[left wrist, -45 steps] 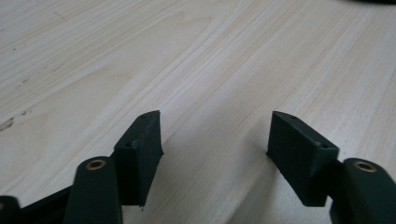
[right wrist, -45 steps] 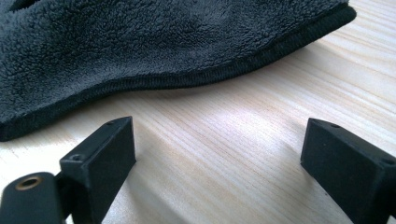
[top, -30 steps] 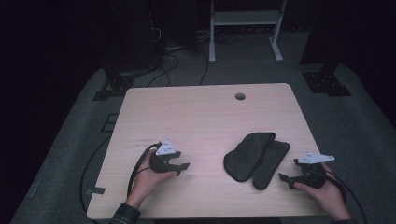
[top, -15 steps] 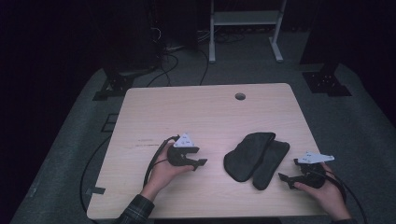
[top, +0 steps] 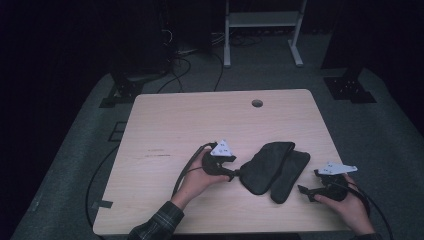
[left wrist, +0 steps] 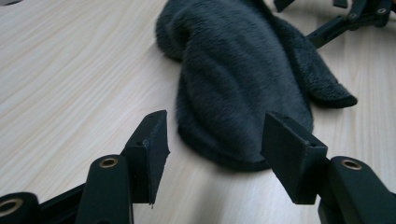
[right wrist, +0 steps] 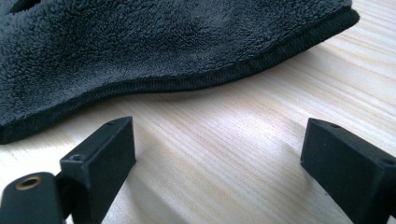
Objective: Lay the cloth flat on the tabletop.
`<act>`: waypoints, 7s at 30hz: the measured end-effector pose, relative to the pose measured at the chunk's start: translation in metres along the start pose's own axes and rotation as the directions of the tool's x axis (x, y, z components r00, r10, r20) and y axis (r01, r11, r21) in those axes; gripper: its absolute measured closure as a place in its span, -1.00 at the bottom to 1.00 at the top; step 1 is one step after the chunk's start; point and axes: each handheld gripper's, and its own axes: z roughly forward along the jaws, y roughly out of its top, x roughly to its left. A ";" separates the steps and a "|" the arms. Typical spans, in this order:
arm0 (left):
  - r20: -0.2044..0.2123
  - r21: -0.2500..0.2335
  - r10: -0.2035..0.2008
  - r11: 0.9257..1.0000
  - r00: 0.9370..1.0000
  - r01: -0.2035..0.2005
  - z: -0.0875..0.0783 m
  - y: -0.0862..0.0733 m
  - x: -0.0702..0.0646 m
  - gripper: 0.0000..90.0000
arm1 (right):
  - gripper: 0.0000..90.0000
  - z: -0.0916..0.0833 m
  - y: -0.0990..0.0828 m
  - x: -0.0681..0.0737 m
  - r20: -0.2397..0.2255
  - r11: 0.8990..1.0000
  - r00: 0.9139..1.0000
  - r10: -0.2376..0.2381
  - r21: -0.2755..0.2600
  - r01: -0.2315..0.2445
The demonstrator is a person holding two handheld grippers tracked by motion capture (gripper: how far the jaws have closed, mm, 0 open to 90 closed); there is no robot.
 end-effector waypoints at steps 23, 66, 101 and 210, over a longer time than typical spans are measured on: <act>0.139 0.098 0.085 0.990 0.987 -0.099 0.059 -0.009 -0.053 0.10 | -0.80 0.000 0.000 0.000 -0.002 1.000 1.000 -0.003 -0.001 0.003; -0.138 -0.169 -0.248 0.960 0.959 0.224 -0.080 -0.024 0.030 0.88 | -0.80 0.000 0.000 0.000 -0.005 1.000 1.000 -0.004 -0.002 0.004; -0.211 -0.031 -0.195 0.981 0.958 0.193 -0.079 -0.070 0.010 -0.09 | -0.12 -0.004 0.037 0.058 -0.258 0.981 0.962 -0.090 -0.187 0.041; -0.240 -0.464 -0.307 0.870 0.921 0.169 -0.179 0.025 0.044 0.89 | 0.87 -0.052 0.191 0.045 -0.011 0.833 0.976 -0.216 -0.524 0.179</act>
